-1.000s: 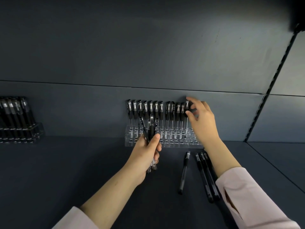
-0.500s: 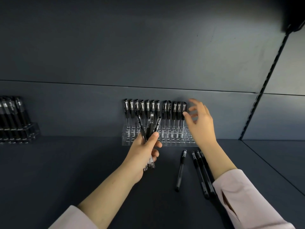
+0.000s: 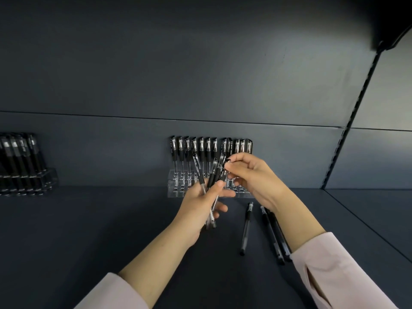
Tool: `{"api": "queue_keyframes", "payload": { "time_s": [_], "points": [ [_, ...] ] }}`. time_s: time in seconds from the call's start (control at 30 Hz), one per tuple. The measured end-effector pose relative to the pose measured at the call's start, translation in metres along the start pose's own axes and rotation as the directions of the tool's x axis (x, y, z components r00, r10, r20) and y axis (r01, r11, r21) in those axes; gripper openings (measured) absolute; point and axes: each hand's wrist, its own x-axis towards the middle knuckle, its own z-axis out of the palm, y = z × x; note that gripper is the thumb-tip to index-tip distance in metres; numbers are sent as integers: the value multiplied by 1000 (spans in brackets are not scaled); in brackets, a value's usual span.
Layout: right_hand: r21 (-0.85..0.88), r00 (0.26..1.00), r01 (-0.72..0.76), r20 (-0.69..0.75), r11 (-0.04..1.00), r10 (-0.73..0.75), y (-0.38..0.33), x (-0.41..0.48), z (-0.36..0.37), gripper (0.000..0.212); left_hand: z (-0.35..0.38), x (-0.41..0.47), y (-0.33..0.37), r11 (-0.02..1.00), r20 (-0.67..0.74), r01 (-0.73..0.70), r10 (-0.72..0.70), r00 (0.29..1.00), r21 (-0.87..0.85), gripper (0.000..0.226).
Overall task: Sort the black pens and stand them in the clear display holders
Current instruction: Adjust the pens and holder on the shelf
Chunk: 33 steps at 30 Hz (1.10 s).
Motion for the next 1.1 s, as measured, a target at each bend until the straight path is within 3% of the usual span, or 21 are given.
{"api": "queue_keyframes", "payload": {
  "time_s": [0.13,0.23,0.4,0.47,0.53,0.8,1.1],
  "points": [
    [52,995,7,-96,999,-2,0,1,-4,16,2,2,-5,1000,0,-21,21,1000,-4,17],
    [93,948,99,-312,991,-65,-1,4,-15,16,4,3,-6,1000,-46,-30,29,999,-8,21],
    [-37,719,349,-630,936,-293,-7,0,-47,23,10,5,-4,988,-128,-43,62,990,150,32],
    [-196,626,358,-675,913,-390,-6,-4,-57,19,16,8,-3,987,-142,-39,61,988,156,27],
    [-292,590,348,-670,891,-450,-2,-5,-62,15,23,11,-3,991,-152,-25,45,987,132,28],
    [-409,692,311,-521,858,-499,5,0,-60,17,52,23,-3,998,-225,39,-48,973,-46,23],
    [-443,706,352,-453,824,-545,4,3,-63,18,42,24,-13,997,-172,30,-41,984,-67,18]
  ]
}}
